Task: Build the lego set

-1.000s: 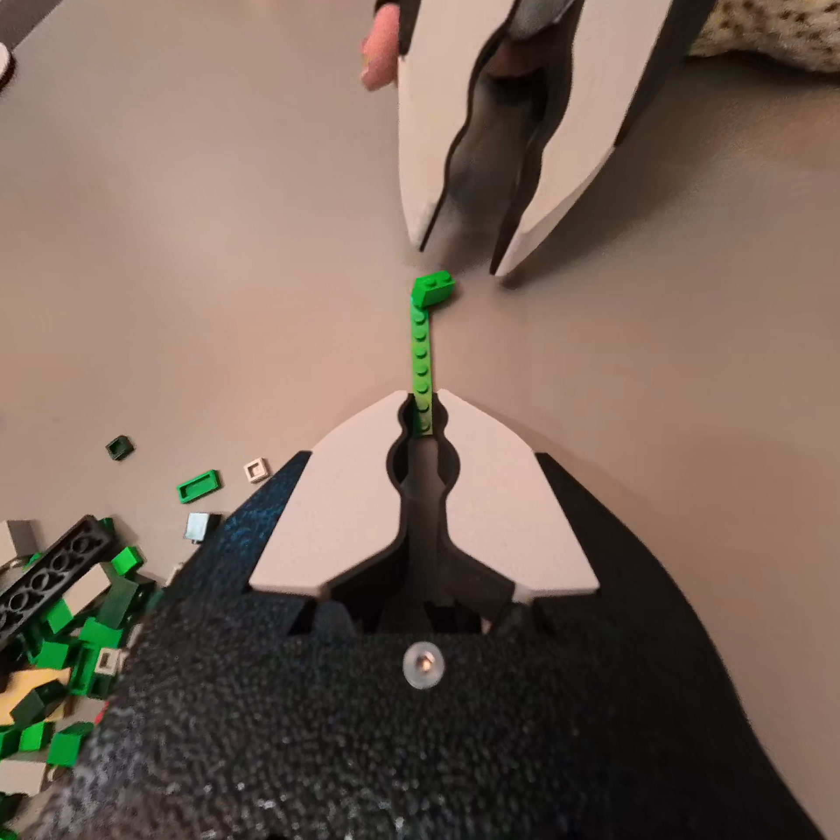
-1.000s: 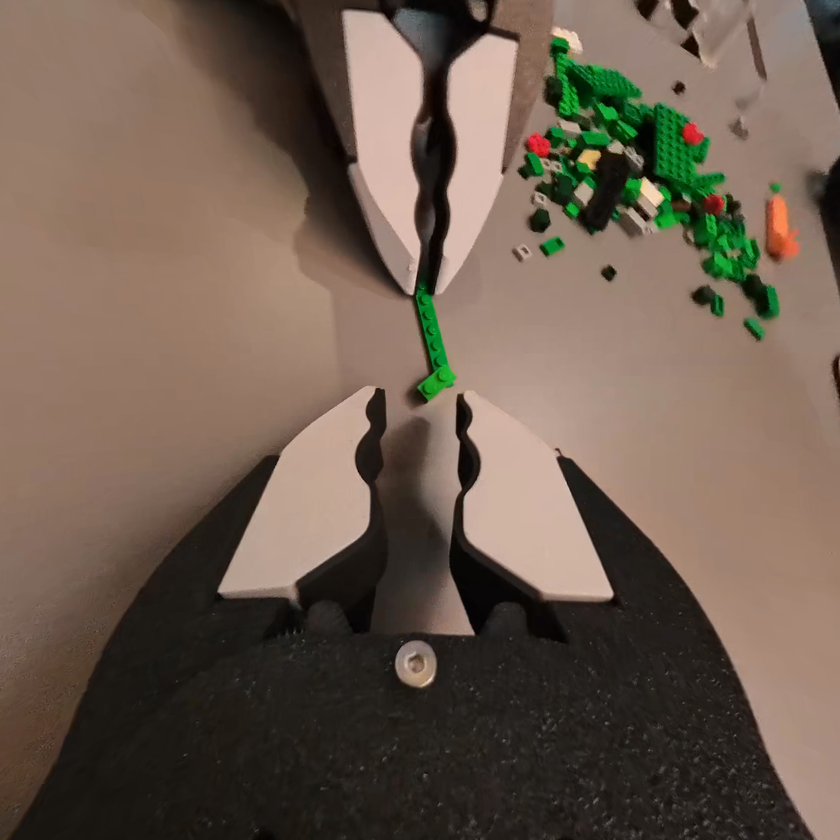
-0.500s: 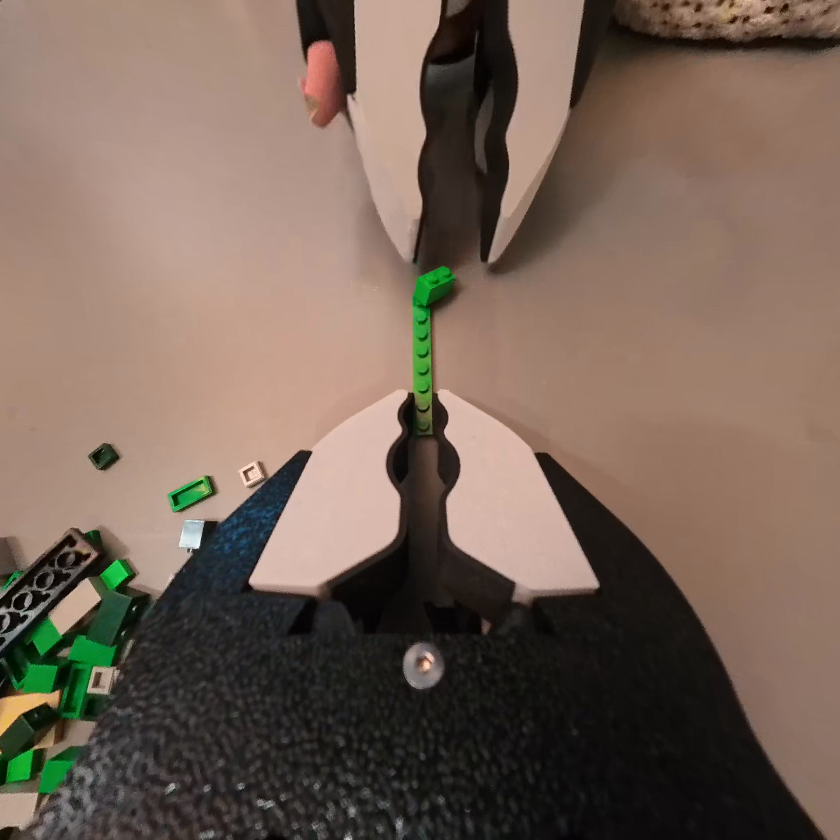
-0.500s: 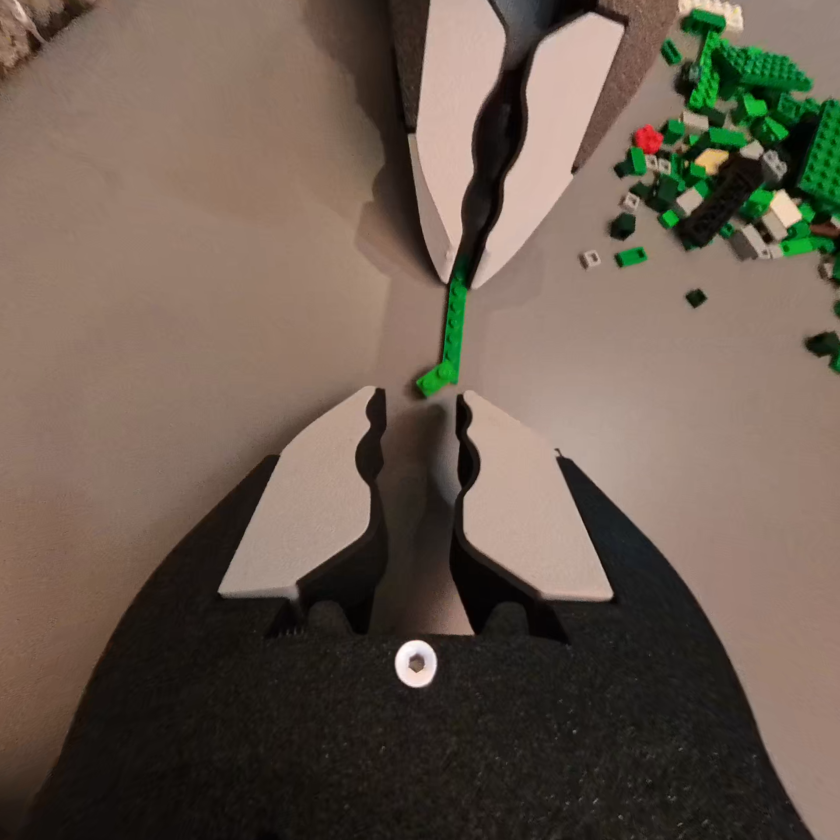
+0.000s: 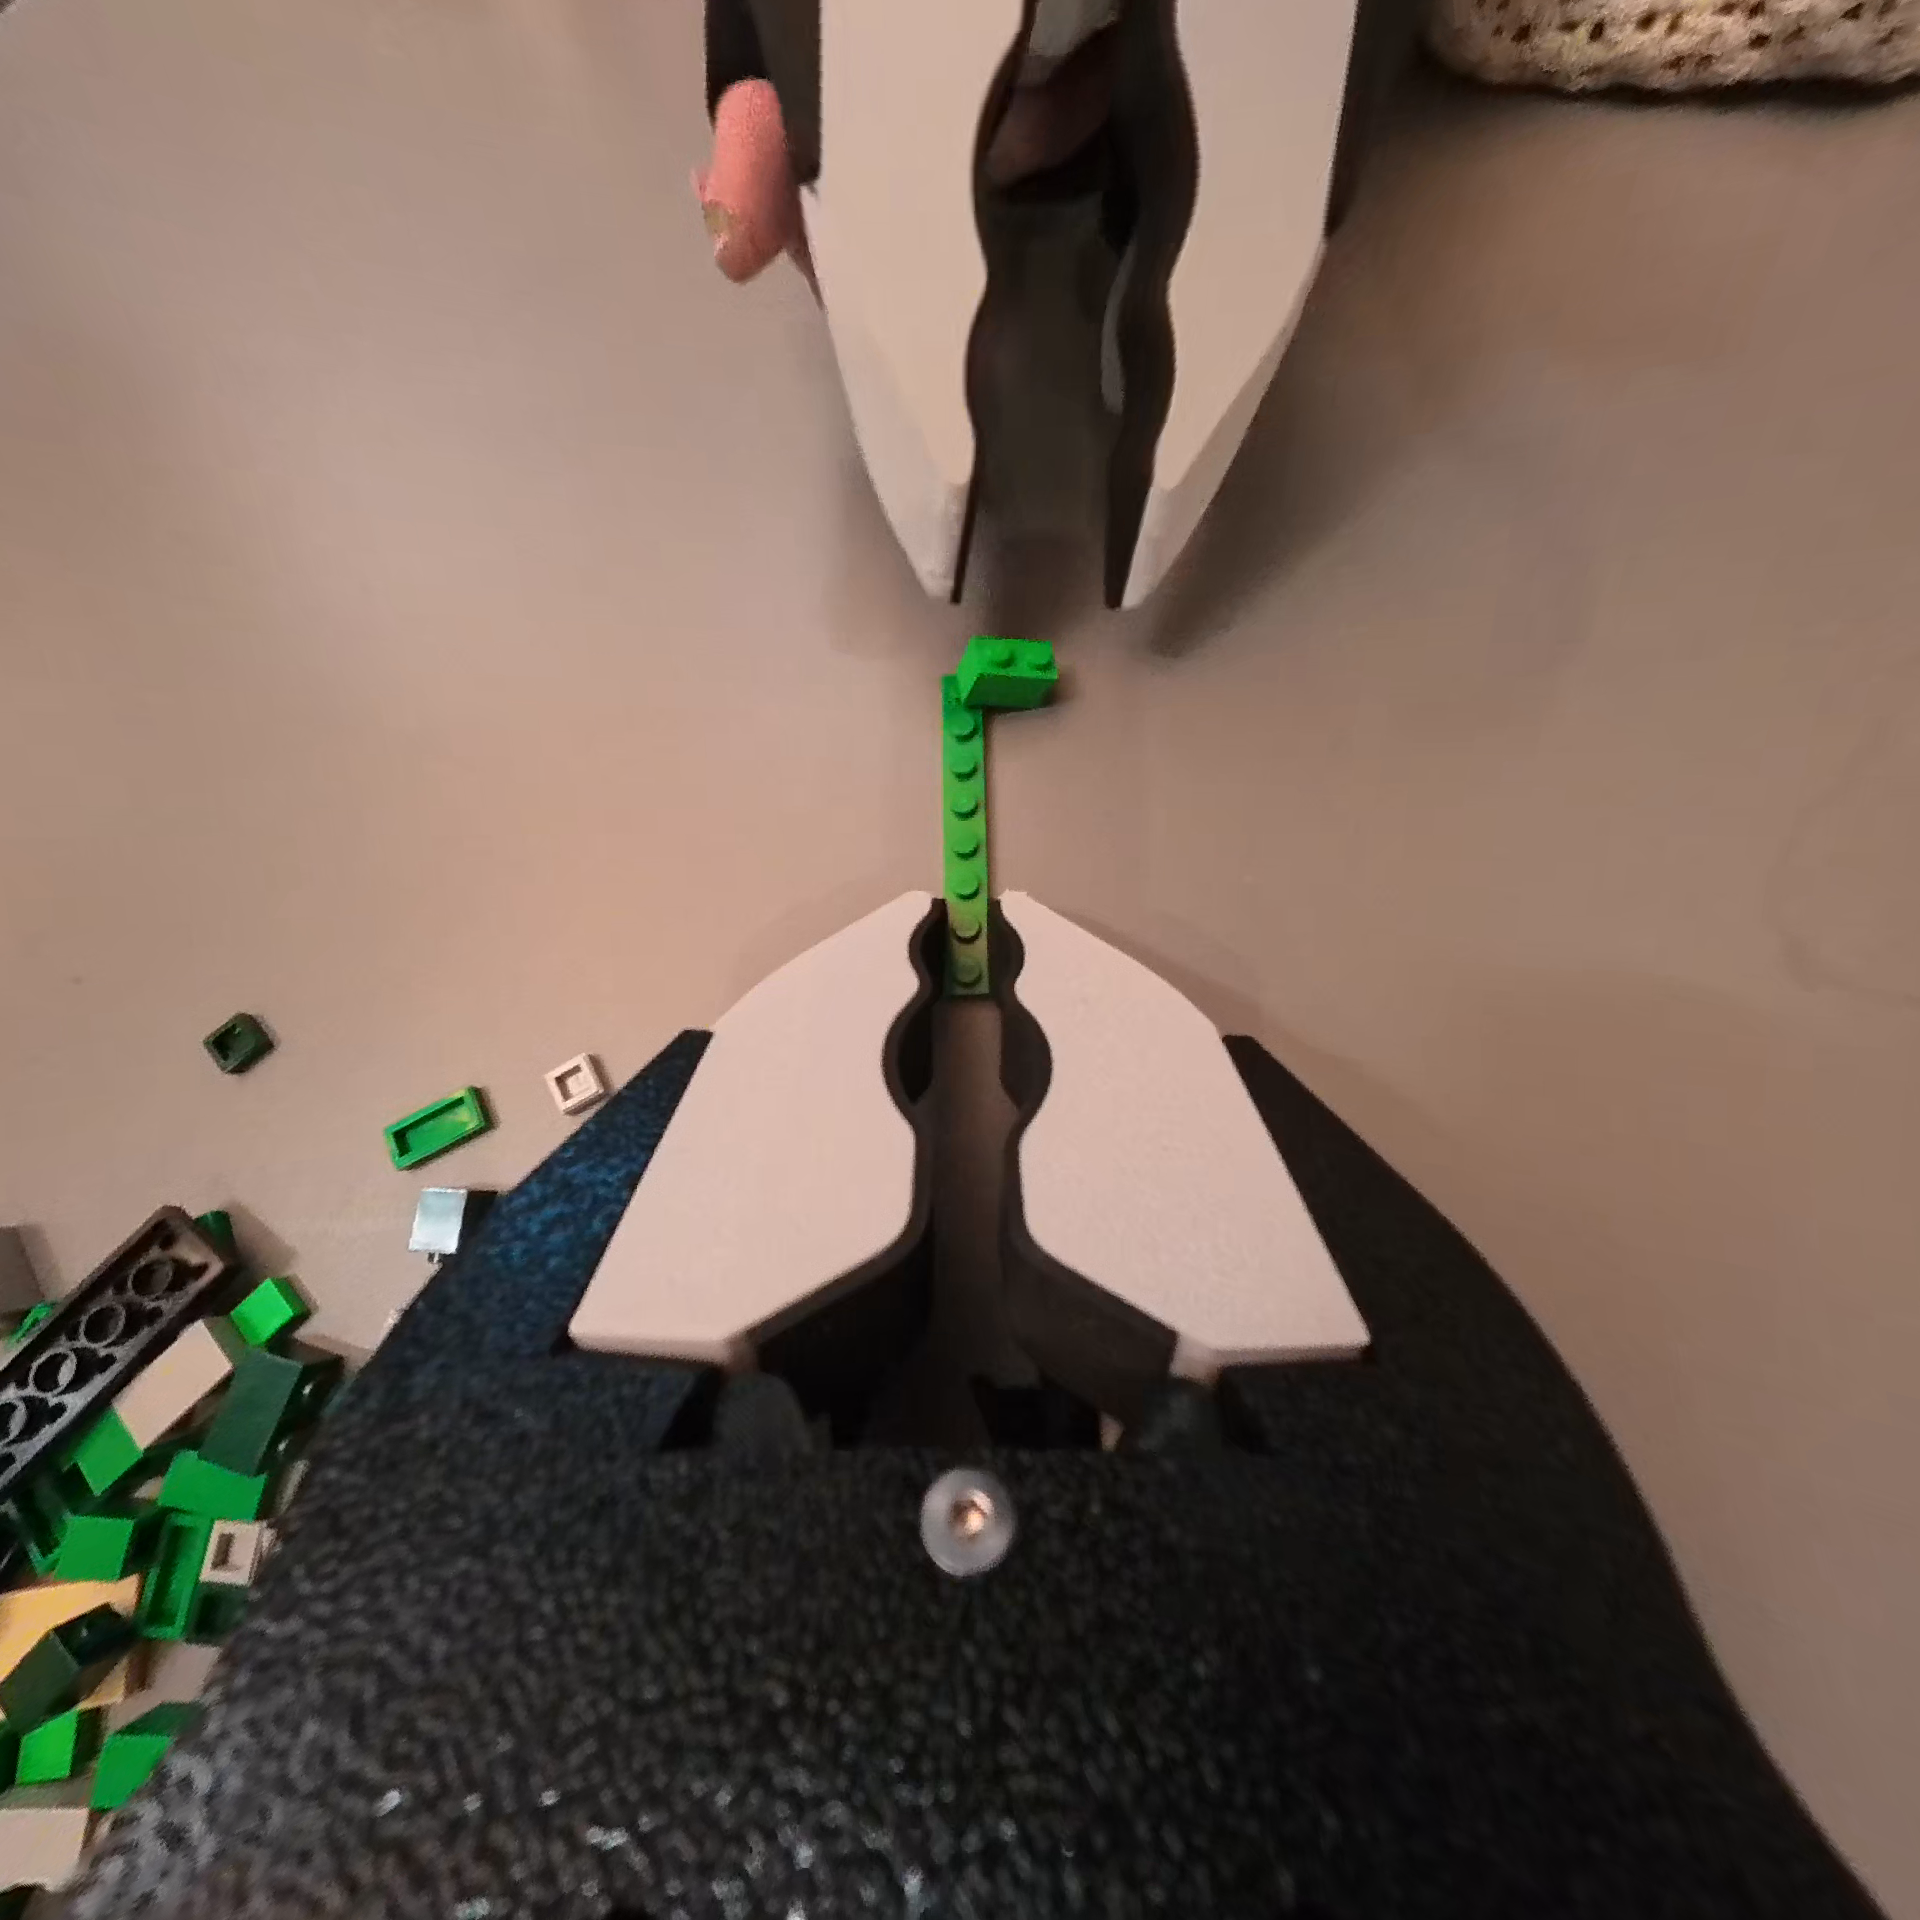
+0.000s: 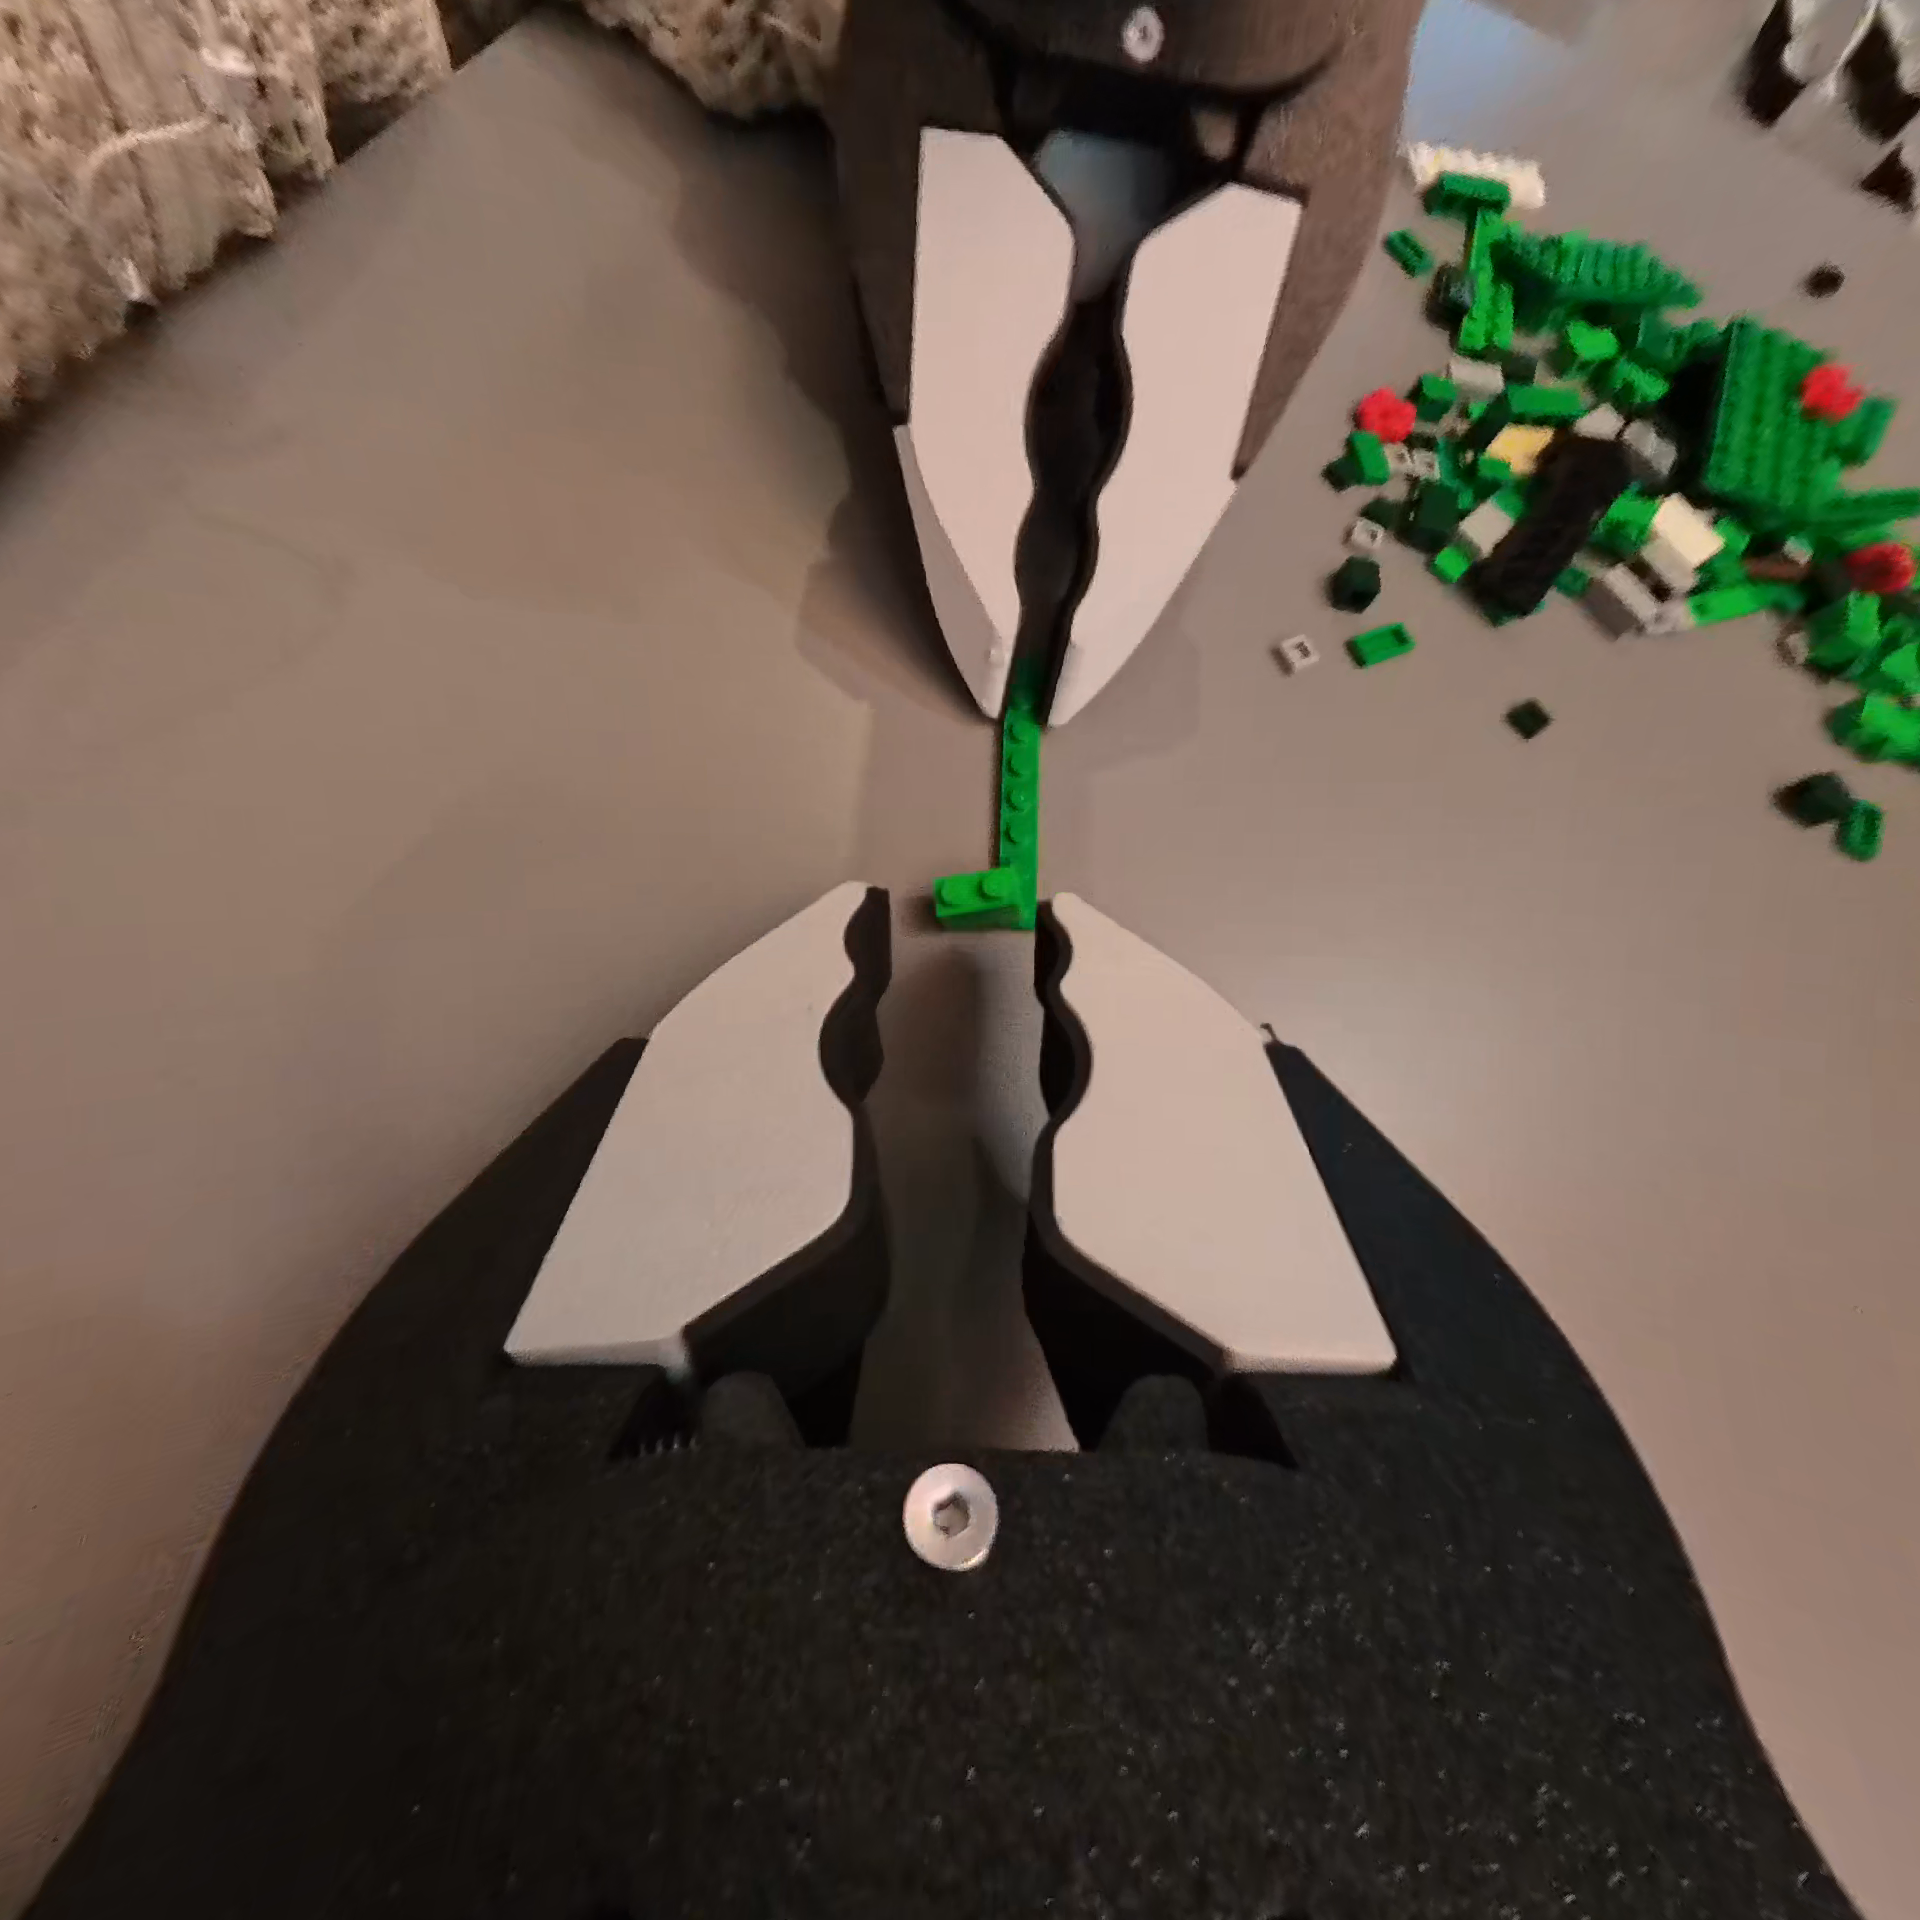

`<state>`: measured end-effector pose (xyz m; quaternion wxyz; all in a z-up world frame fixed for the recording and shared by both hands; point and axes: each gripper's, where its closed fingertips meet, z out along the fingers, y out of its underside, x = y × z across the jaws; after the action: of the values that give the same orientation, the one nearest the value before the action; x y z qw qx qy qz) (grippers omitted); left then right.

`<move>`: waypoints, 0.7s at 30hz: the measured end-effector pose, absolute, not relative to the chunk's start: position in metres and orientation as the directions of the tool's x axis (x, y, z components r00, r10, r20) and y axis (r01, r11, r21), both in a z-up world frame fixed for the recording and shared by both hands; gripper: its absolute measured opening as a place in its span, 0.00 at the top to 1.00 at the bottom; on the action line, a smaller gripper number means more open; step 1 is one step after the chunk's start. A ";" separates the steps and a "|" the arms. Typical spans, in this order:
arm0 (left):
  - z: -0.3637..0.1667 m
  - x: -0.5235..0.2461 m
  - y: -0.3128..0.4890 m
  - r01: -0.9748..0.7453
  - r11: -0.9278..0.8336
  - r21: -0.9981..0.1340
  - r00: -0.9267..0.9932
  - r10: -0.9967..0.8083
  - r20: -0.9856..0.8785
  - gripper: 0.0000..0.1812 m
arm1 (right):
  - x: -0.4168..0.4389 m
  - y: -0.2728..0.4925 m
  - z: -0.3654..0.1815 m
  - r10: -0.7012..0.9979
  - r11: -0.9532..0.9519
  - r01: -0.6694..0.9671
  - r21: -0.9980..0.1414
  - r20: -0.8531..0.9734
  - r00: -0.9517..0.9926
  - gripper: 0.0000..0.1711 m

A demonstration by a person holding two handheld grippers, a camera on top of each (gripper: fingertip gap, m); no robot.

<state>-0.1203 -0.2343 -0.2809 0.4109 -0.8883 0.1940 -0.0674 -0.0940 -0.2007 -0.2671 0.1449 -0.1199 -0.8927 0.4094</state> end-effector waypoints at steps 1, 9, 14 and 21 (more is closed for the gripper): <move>-0.281 -0.120 -0.235 -0.288 -0.588 -0.756 0.916 -0.399 -0.039 0.97 | -0.095 -0.203 -0.268 0.320 0.653 0.063 -0.755 0.200 -0.926 0.85; -0.280 -0.117 -0.238 -0.278 -0.595 -0.754 0.917 -0.398 -0.023 0.97 | -0.100 -0.206 -0.277 0.242 0.723 -0.038 -0.690 0.304 -0.922 0.90; -0.279 -0.117 -0.239 -0.287 -0.591 -0.754 0.914 -0.405 -0.031 0.97 | -0.104 -0.206 -0.275 0.300 0.680 0.052 -0.731 0.214 -0.930 0.91; -0.276 -0.116 -0.241 -0.368 -0.549 -0.750 0.896 -0.424 -0.130 0.97 | -0.103 -0.205 -0.274 0.339 0.607 0.183 -0.773 0.044 -0.940 0.91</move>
<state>-0.1165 -0.2414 -0.2762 0.4182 -0.8793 0.2254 -0.0334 -0.1028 -0.2048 -0.2744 0.0934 -0.1462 -0.8916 0.4183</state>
